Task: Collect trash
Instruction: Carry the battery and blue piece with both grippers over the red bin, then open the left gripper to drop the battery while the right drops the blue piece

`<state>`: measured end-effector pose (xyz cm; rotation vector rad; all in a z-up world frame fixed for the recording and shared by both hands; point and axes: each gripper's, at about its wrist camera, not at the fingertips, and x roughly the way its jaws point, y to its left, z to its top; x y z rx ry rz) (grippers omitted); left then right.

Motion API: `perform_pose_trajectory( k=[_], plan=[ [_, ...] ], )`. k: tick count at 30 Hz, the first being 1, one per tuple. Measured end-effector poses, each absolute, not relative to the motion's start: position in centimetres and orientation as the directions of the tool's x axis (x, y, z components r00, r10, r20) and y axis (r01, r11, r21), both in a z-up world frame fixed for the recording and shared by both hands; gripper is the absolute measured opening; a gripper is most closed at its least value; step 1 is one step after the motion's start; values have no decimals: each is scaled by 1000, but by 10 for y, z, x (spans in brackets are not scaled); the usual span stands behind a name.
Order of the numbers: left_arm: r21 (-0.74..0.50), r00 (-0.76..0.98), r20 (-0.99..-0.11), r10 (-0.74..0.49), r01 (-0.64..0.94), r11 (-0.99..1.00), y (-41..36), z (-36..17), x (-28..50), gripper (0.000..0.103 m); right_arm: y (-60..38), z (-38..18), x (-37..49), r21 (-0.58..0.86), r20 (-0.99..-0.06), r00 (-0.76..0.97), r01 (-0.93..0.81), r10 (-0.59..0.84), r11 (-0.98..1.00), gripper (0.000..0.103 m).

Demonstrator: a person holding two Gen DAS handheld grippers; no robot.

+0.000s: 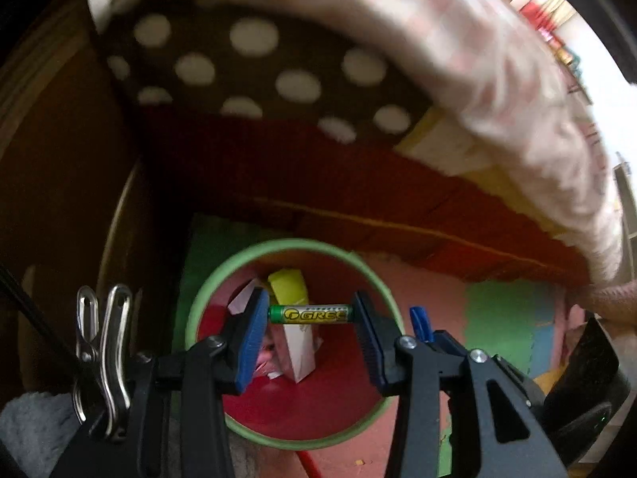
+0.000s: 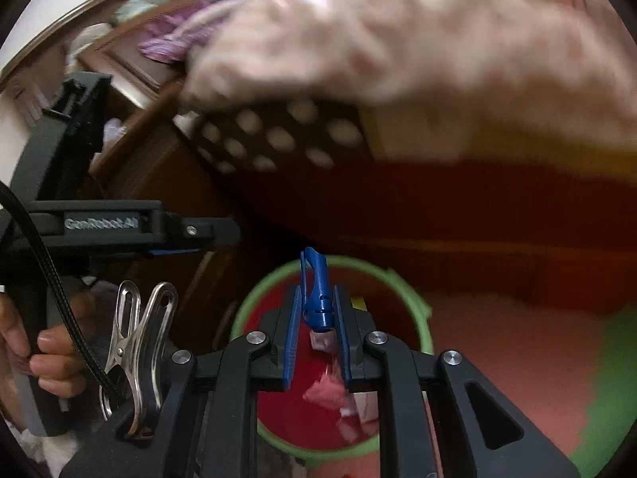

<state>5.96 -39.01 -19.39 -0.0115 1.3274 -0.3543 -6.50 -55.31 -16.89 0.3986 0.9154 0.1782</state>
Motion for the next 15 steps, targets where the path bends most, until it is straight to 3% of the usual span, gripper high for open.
perform_pose_trajectory(
  k=[6,15],
  plan=[
    [-198,8,-979,-203,189,962,-408,-253,87,45,-559,-219,-51,463,-756,535,29,377,886,17],
    [-108,-120,-989,-91,143,984,-418,-321,128,45,-538,-285,-18,422,-811,446,-2,379,906,17]
  ],
)
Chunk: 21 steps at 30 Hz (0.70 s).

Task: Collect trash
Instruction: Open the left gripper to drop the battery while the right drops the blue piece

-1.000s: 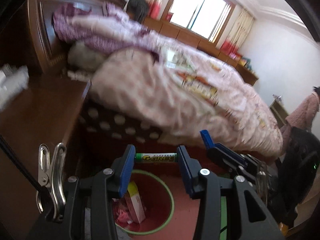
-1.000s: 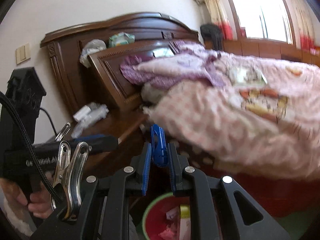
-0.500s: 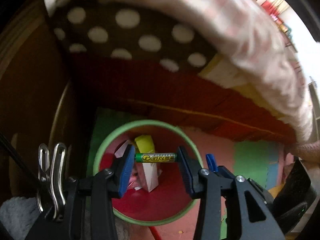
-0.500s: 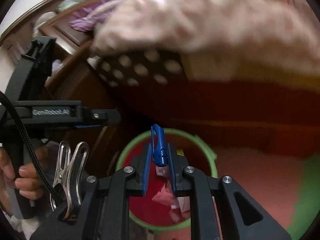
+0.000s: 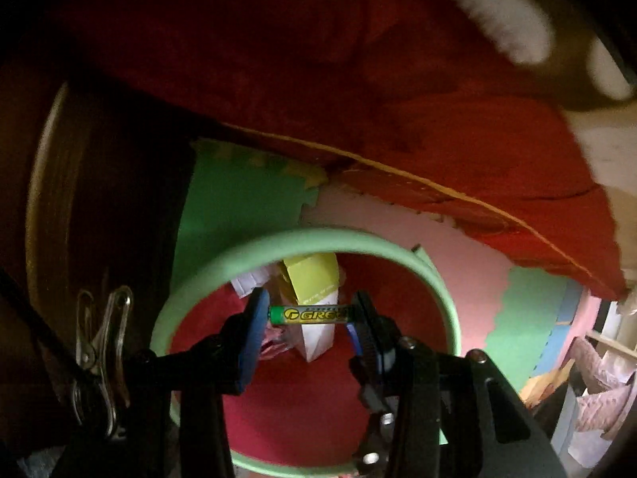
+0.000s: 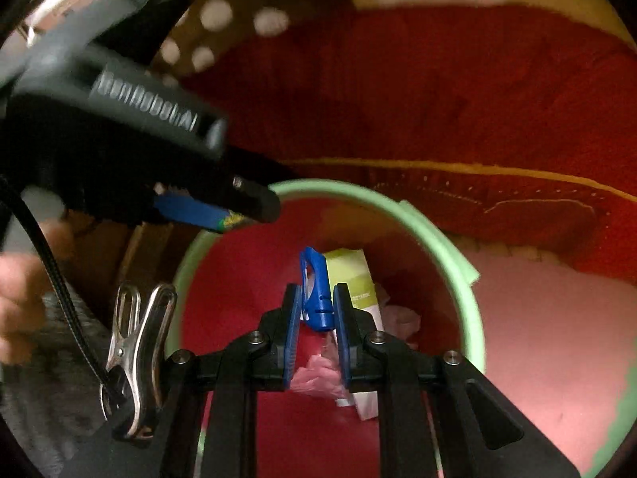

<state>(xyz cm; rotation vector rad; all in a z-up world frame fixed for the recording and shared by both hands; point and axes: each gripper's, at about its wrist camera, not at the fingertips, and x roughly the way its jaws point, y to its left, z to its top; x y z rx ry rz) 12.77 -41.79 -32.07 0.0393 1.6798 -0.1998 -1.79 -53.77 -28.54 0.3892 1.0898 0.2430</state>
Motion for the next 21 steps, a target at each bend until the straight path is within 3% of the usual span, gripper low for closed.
perform_pose_trajectory(
  k=[8,12,21],
  plan=[
    [-119,-131,-986,-99,155,981,-424,-326,137,45,-510,-309,4,295,-868,373,-142,327,945,18],
    [-146,-138,-982,-128,133,980,-422,-326,142,45,-508,-314,13,323,-871,337,-157,358,933,18],
    [-215,-157,-966,-204,55,975,-415,-322,150,44,-498,-307,30,210,-889,370,-194,270,958,18]
  ],
)
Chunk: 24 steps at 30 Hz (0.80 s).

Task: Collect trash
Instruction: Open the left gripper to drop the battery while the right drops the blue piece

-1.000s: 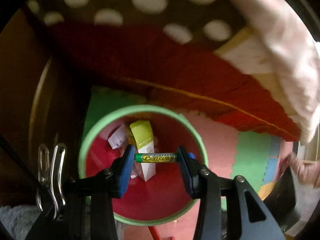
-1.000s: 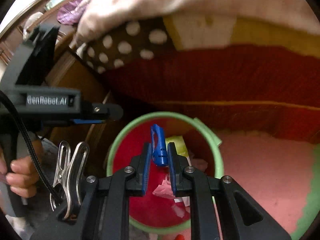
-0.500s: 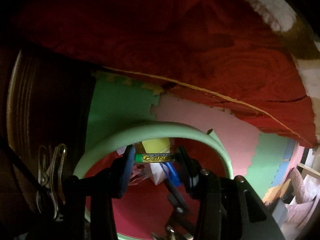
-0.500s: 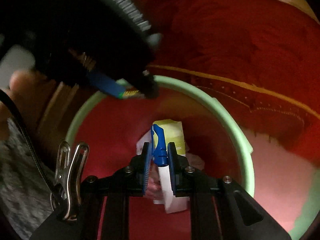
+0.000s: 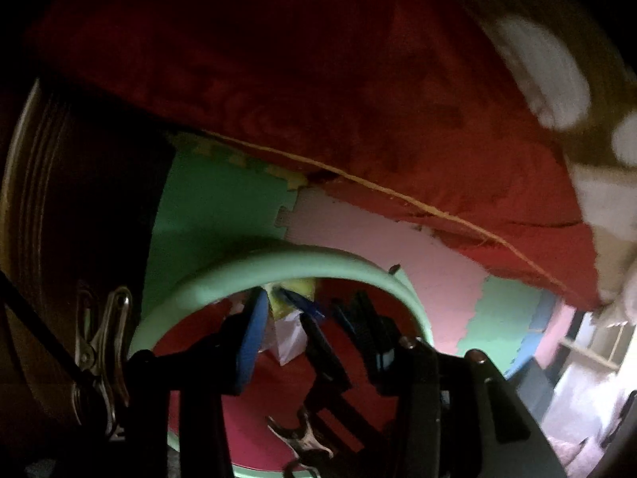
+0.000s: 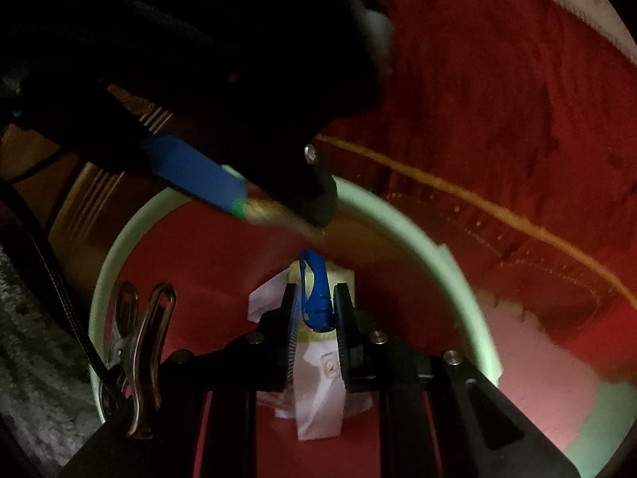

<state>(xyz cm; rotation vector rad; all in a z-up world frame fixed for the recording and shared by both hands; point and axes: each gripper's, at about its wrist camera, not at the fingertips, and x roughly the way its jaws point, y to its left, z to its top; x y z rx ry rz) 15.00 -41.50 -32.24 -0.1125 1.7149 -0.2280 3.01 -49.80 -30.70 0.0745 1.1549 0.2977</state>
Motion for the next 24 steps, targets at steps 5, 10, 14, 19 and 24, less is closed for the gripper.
perform_pose_trajectory(
  k=[5,10,14,19,24],
  plan=[
    [-239,-166,-959,-230,36,970,-413,-321,152,48,-494,-312,35,205,-908,328,-195,261,959,18],
    [-261,-166,-953,-251,36,965,-412,-322,151,55,-499,-309,36,248,-895,332,-185,298,951,36],
    [-277,-173,-947,-269,23,961,-412,-323,148,58,-490,-303,36,263,-887,334,-203,320,943,55],
    [-315,-168,-936,-310,1,949,-407,-319,145,60,-484,-296,29,277,-878,341,-206,335,938,65],
    [-356,-143,-926,-349,26,934,-406,-304,135,60,-494,-284,24,299,-865,364,-176,344,938,66]
  ],
)
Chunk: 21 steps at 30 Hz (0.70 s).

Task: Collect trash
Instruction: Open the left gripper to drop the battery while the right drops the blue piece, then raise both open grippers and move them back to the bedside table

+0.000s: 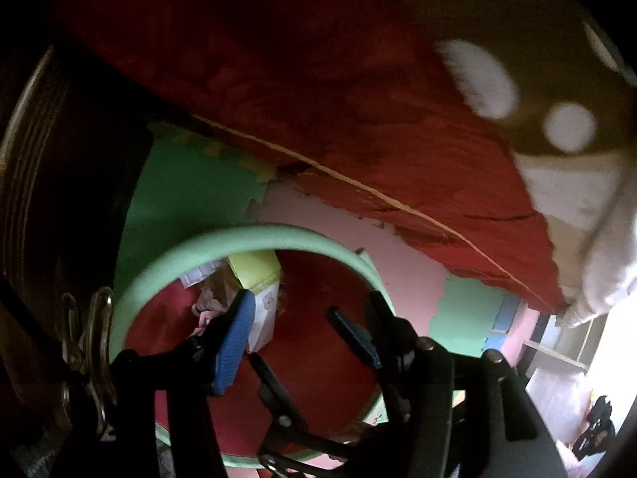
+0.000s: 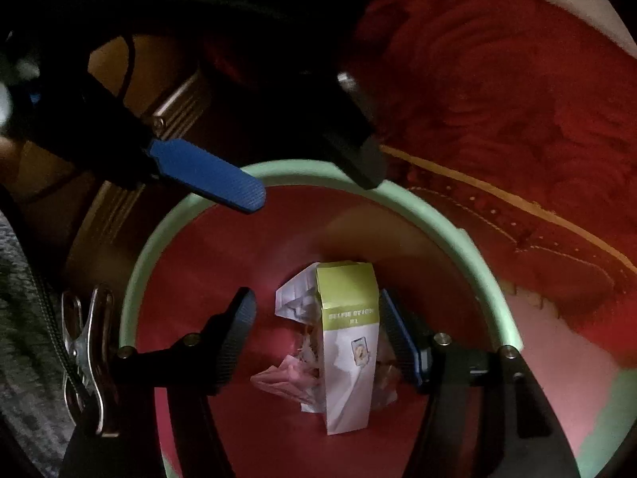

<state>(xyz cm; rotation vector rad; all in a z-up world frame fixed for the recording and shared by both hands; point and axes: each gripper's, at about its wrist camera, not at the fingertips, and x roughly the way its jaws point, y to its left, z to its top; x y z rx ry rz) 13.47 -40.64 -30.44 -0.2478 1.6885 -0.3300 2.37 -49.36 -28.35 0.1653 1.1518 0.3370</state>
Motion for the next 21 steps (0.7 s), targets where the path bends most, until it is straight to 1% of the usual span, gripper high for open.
perform_pose_trajectory(
  k=[8,13,21],
  plan=[
    [-354,-28,-935,-354,148,923,-413,-268,117,60,-517,-249,5,305,-835,435,-142,336,942,66],
    [-443,4,-894,-449,153,884,-406,-245,106,60,-524,-230,-4,296,-821,474,-124,318,947,66],
    [-474,130,-852,-508,224,852,-399,-186,82,60,-530,-179,-24,280,-782,552,-104,290,954,66]
  ],
)
